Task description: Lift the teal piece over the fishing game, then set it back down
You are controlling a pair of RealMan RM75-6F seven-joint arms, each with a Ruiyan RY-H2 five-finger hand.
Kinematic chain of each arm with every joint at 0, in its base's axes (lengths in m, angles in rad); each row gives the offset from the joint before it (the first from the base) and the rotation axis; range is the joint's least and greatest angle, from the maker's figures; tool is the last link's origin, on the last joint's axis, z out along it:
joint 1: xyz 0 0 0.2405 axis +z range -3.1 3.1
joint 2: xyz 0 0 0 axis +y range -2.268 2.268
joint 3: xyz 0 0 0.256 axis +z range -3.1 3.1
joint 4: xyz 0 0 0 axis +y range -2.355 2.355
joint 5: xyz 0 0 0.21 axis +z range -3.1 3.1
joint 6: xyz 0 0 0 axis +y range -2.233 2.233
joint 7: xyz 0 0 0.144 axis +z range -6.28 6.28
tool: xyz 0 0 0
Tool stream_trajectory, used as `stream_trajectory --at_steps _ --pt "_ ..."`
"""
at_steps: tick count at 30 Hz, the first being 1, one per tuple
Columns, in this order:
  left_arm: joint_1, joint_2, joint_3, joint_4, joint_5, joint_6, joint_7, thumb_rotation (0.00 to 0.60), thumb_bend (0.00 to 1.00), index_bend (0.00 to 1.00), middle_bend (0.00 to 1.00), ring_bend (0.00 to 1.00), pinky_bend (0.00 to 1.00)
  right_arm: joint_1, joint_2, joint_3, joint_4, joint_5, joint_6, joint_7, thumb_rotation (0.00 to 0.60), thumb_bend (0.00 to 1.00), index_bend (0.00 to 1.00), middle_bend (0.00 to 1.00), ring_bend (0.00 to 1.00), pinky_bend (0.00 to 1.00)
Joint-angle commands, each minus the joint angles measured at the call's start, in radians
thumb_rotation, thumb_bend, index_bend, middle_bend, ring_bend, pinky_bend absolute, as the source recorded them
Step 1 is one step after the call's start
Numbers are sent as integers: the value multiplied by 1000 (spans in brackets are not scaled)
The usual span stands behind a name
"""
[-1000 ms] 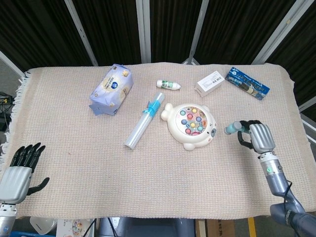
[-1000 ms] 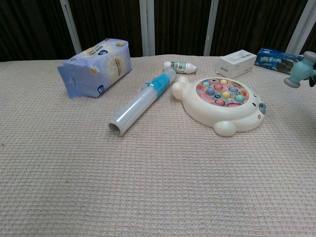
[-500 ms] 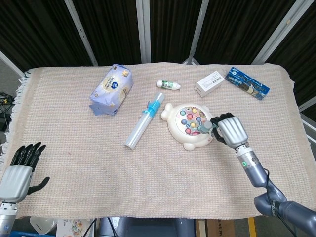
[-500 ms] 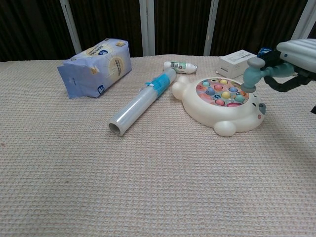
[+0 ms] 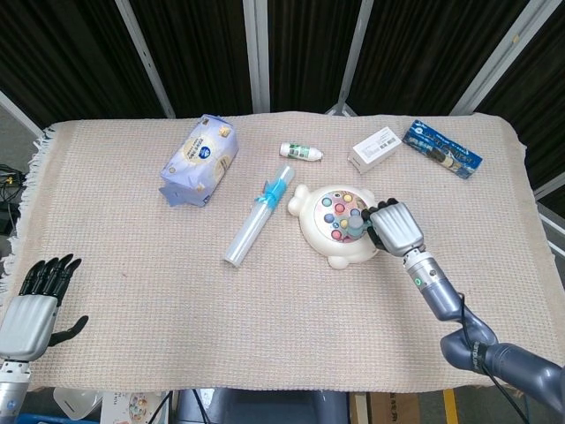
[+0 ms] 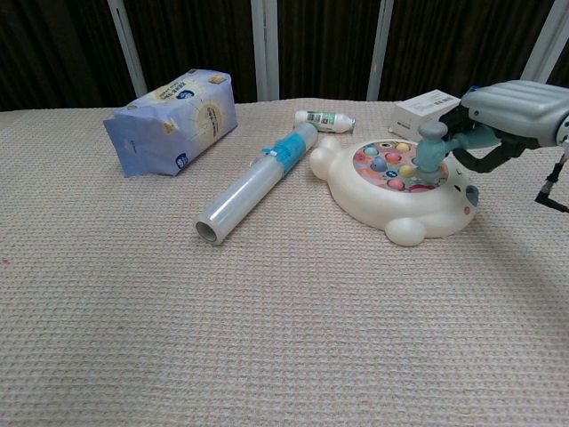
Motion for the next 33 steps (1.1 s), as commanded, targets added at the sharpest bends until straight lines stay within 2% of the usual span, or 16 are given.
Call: stream_trajectory --at_steps 1,9,20,33 --pt "-1 -1 0 -1 1 0 1 600 223 0 0 0 0 -1 6 -2 0 4 0 3 600 842 1000 841 612 376" --pt "-1 -1 2 -11 3 0 14 600 223 0 0 0 0 2 11 -7 17 18 -8 13 600 846 1000 845 617 376" --pt "1 2 2 -15 -4 3 19 600 223 0 0 0 0 25 -42 -15 73 50 -39 -21 600 857 1000 849 626 376" --pt "-5 -5 1 -1 1 -1 4 600 223 0 0 0 0 15 15 -11 -17 56 0 -54 600 859 1000 856 628 376"
